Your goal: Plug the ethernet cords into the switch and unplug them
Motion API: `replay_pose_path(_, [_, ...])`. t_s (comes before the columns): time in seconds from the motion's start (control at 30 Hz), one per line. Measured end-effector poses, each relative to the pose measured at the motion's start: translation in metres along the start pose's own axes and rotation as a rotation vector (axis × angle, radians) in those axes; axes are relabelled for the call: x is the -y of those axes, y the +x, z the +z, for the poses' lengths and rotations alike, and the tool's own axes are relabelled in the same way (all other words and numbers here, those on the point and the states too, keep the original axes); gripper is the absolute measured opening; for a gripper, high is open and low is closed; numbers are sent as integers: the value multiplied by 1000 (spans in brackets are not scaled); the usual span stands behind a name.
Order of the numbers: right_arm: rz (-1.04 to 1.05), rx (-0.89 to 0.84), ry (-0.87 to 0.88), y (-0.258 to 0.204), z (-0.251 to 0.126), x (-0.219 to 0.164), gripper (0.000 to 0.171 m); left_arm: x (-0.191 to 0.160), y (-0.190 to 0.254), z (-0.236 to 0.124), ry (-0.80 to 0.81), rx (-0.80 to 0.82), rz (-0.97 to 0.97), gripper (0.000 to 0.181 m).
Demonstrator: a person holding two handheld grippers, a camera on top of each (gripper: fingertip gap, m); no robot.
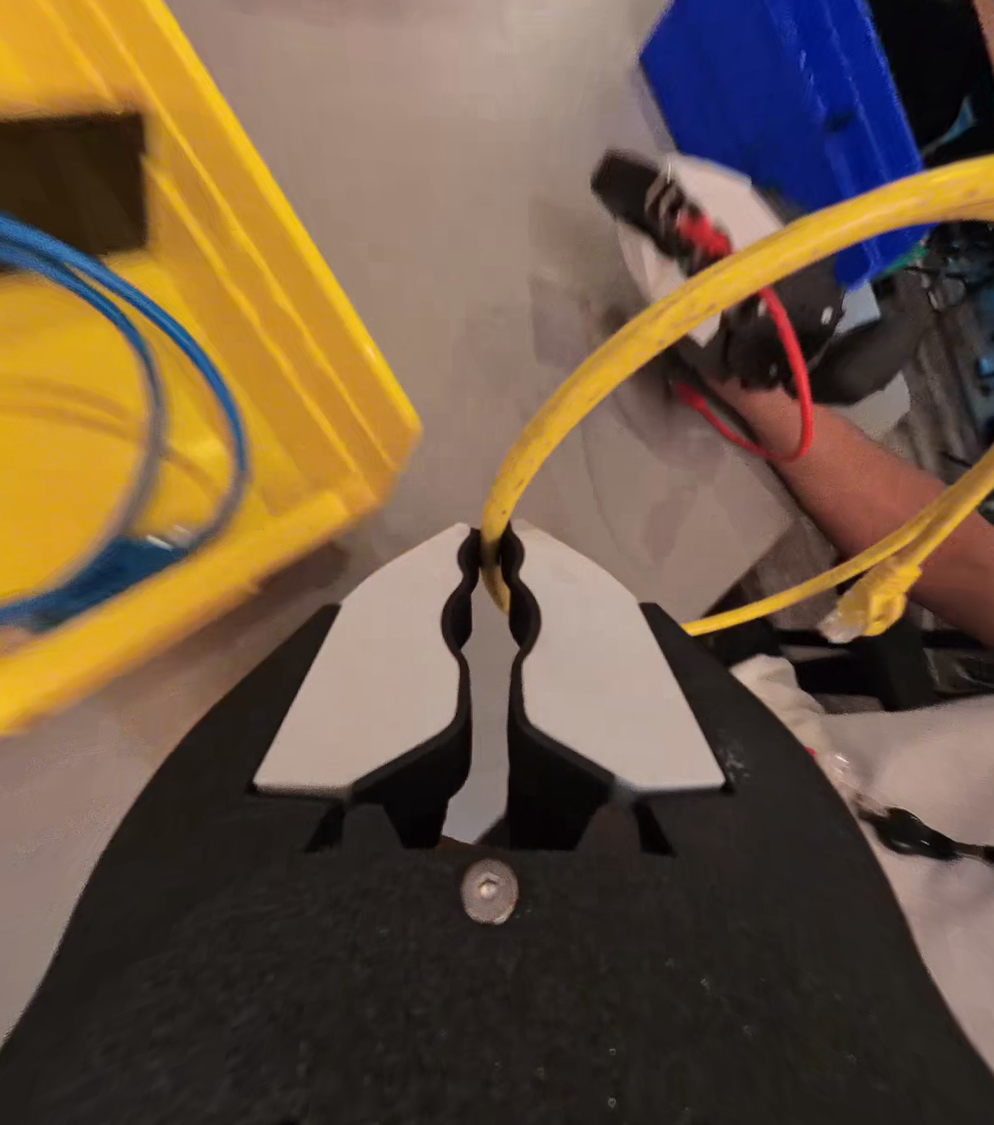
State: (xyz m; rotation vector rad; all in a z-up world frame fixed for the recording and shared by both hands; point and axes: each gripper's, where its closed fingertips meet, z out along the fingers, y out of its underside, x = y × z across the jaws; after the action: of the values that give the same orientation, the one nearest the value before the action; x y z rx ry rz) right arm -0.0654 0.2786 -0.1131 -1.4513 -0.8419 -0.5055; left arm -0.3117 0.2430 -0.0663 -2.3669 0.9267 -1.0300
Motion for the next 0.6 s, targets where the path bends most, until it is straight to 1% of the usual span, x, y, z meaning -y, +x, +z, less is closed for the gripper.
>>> replay_pose_path(0.07, [1,1,-5,0,0,-1,27,-31,18,27,-38,-57,-96,7])
replay_pose_path(0.17, [-9,7,-7,-2,0,-1,26,-58,34,53,6,-129,-262,9])
replay_pose_path(0.27, [-19,9,-6,-3,0,-1,26,-77,33,68,65,-101,-316,6])
replay_pose_path(0.37, [-13,10,-7,-3,0,-1,26,-87,42,71,148,-141,-415,13])
replay_pose_path(0.43, [0,8,-10,-1,0,-2,27,-96,50,72,179,-136,-414,12])
replay_pose_path(0.53, [28,5,-11,2,0,-3,27,-113,76,76,205,-138,-377,15])
replay_pose_path(0.57, [38,6,-15,3,1,-4,27,-121,87,81,187,-146,-361,23])
replay_pose_path(0.6, [47,10,-19,3,1,-5,27,-131,98,87,155,-149,-333,34])
